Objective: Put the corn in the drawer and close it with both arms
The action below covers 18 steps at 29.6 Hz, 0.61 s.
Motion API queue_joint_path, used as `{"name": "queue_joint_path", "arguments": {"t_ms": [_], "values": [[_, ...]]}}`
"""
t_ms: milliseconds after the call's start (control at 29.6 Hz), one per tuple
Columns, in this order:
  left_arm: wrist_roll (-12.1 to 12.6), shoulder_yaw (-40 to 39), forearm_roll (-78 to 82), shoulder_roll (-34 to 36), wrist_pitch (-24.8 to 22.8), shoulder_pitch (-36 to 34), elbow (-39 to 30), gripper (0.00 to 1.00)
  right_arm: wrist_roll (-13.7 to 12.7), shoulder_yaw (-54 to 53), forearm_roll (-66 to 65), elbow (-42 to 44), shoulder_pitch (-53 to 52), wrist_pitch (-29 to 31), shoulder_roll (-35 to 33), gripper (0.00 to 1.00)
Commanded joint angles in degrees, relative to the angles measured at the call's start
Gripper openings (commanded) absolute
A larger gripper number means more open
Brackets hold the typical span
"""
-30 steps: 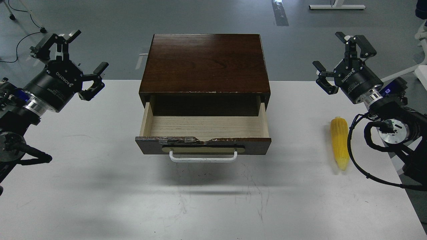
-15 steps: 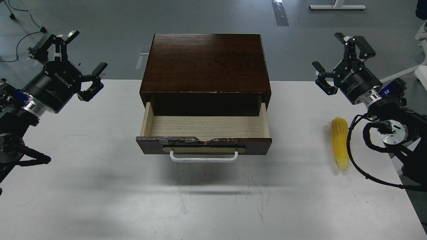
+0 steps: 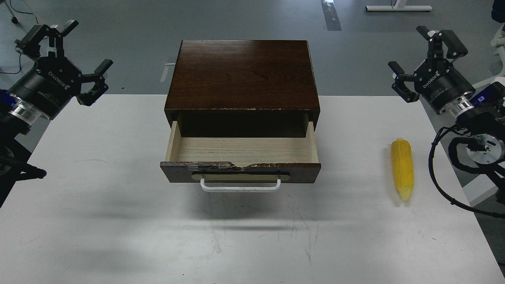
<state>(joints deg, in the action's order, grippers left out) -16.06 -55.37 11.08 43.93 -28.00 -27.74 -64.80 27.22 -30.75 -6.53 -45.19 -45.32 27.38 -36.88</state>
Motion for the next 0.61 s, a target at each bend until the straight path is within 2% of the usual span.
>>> {"name": "queue_joint_path", "arguments": {"t_ms": [0,169,371,574], "values": [[-1.16,-0.09,-1.76,-0.07,0.00,0.23,-2.60,0.98,0.03,0.25,-0.32,-0.60,0.06,0.62,-2.31,1.00],[-1.43,-0.36,-2.73,0.02,0.00,0.41,-4.46,0.98,0.12,0.34,-1.63,-4.01,-1.25,0.62,-9.25,1.00],[-1.43,-0.27,-2.64,0.02,0.00,0.32,-5.07,0.98,0.47,0.34,-20.75,-10.70,-3.28,0.62,-19.27,1.00],[-1.43,-0.27,-2.47,0.02,0.00,0.41,-5.34,0.98,0.78,3.58,-37.22,-10.97,-1.79,0.62,-22.54,1.00]]}}
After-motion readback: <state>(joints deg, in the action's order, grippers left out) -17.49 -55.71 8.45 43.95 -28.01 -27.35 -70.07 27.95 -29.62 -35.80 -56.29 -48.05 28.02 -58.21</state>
